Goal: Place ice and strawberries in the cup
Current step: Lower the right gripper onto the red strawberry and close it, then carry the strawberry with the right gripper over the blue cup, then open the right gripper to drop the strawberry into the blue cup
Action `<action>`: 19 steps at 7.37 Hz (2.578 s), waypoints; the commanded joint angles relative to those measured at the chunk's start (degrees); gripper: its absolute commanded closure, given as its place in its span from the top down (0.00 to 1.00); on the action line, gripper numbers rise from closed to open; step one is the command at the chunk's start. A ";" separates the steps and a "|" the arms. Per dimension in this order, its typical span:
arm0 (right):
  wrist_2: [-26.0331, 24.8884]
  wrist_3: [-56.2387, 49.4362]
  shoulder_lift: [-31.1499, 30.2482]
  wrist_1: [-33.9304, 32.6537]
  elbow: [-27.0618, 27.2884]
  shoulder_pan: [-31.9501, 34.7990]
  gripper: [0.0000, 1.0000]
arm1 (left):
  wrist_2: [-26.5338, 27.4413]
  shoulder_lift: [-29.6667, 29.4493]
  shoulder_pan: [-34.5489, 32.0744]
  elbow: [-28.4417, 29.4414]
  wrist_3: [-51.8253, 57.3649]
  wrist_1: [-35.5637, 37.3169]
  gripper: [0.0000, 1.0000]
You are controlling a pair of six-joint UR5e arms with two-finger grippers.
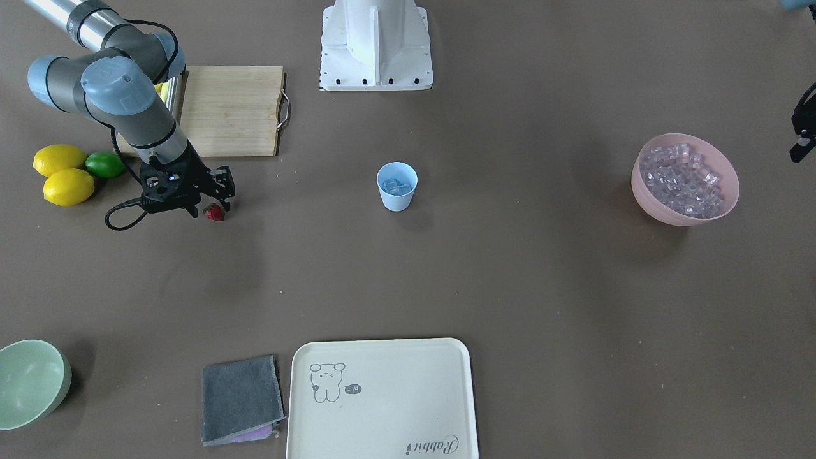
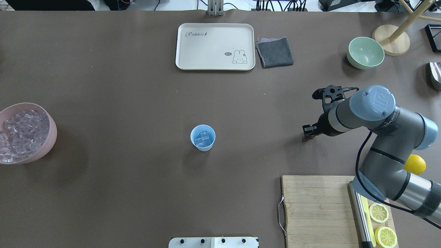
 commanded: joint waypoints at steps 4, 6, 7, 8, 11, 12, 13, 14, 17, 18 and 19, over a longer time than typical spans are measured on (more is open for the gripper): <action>5.93 -0.03 13.31 -14.06 3.95 6.96 0.00 | -0.10 -1.02 0.10 1.61 -0.07 -0.09 0.98; 3.84 9.32 21.51 -19.50 5.02 0.50 0.00 | -0.10 -1.55 0.10 2.31 -0.15 -0.09 0.98; 0.25 14.26 25.20 -19.85 4.67 -4.06 0.00 | -0.10 -2.42 0.19 3.10 -0.42 -0.09 0.98; -3.09 17.79 27.58 -19.76 3.45 -8.20 0.00 | -0.19 -3.04 0.19 3.54 -0.59 0.00 0.98; -9.27 20.90 32.09 -19.32 -2.18 -14.12 0.00 | -0.19 -4.01 0.28 5.21 -0.68 -0.17 0.98; -9.71 21.94 33.48 -19.58 -2.62 -14.48 0.00 | -0.19 -4.01 0.28 5.30 -0.68 -0.18 0.97; -10.32 21.95 35.24 -19.67 -4.98 -14.39 0.00 | -0.19 -4.01 0.37 5.65 -0.68 -0.44 0.98; -12.16 21.69 36.30 -19.50 -7.00 -14.22 0.00 | -0.19 -4.18 0.37 5.83 -0.68 -0.44 0.98; -12.36 21.86 36.31 -19.41 -7.55 -13.69 0.99 | -0.19 -4.19 0.46 5.74 -0.68 -0.44 0.98; -12.09 21.86 36.40 -19.41 -6.94 -13.69 1.00 | -0.10 -4.19 0.46 5.83 -0.33 -0.61 0.98; -12.09 21.60 36.40 -19.76 -6.06 -13.26 1.00 | -0.10 -4.19 0.46 5.74 -0.16 -0.62 0.98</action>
